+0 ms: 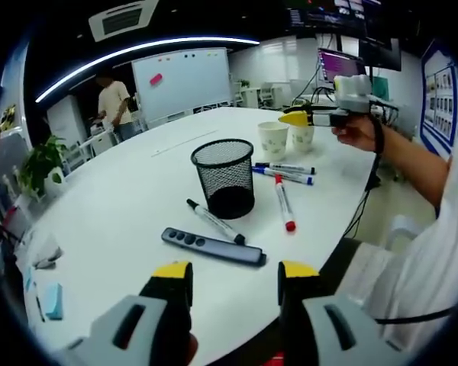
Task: Place the scattered laser pointers and whiteboard markers into the pen holder and stack the scattered paper cups together
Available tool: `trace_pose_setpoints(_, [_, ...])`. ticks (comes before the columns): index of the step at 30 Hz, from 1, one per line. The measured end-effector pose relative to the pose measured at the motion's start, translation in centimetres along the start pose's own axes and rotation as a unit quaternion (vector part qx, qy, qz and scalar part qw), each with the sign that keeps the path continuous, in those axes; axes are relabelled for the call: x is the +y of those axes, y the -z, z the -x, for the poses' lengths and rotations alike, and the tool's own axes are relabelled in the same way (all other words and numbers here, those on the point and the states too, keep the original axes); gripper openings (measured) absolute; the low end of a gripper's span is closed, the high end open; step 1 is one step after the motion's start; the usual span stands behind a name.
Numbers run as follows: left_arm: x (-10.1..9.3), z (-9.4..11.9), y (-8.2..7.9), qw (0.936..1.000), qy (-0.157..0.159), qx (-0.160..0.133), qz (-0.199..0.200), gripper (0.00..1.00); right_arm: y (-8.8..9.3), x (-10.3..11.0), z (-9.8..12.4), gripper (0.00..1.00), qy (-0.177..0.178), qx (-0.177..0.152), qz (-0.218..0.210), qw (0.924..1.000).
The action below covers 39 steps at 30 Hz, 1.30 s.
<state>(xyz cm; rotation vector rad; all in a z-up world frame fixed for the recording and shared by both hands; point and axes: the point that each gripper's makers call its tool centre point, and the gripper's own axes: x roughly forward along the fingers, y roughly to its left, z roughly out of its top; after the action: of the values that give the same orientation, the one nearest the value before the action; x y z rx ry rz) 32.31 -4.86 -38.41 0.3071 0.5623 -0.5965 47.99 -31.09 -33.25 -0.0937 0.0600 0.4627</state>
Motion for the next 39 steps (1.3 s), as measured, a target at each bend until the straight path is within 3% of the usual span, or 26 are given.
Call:
trace_pose_setpoints(3, [0.0,0.0,0.1,1.0000,0.000,0.001,-0.002,0.44,0.5,0.1,0.0,0.36,-0.005,0.015,-0.017,0.9997])
trace_pose_setpoints(5, [-0.1,0.0,0.1,1.0000,0.000,0.001,-0.001,0.44,0.8,0.4,-0.1,0.34,-0.023,0.017,0.005,0.9996])
trace_pose_setpoints(8, [0.1,-0.1,0.2,1.0000,0.000,0.002,0.005,0.44,0.9,0.7,-0.1,0.33,-0.032,0.016,-0.028,0.9990])
trace_pose_setpoints(11, [0.2,-0.1,0.3,1.0000,-0.003,0.003,0.005,0.44,1.2,1.1,-0.2,0.33,-0.041,0.023,-0.035,0.9983])
trace_pose_setpoints(29, [0.2,-0.2,0.6,0.9999,-0.002,0.009,0.004,0.44,1.7,0.4,-0.4,0.27,-0.021,0.030,-0.060,0.9975])
trace_pose_setpoints(33, [0.6,-0.2,0.4,0.9999,-0.011,0.005,0.002,0.44,0.8,0.4,-0.3,0.26,-0.019,0.009,-0.073,0.9971])
trace_pose_setpoints(39, [0.7,-0.1,0.4,0.9999,-0.014,0.003,0.007,0.44,0.7,-0.2,-0.4,0.26,-0.007,0.008,-0.074,0.9972])
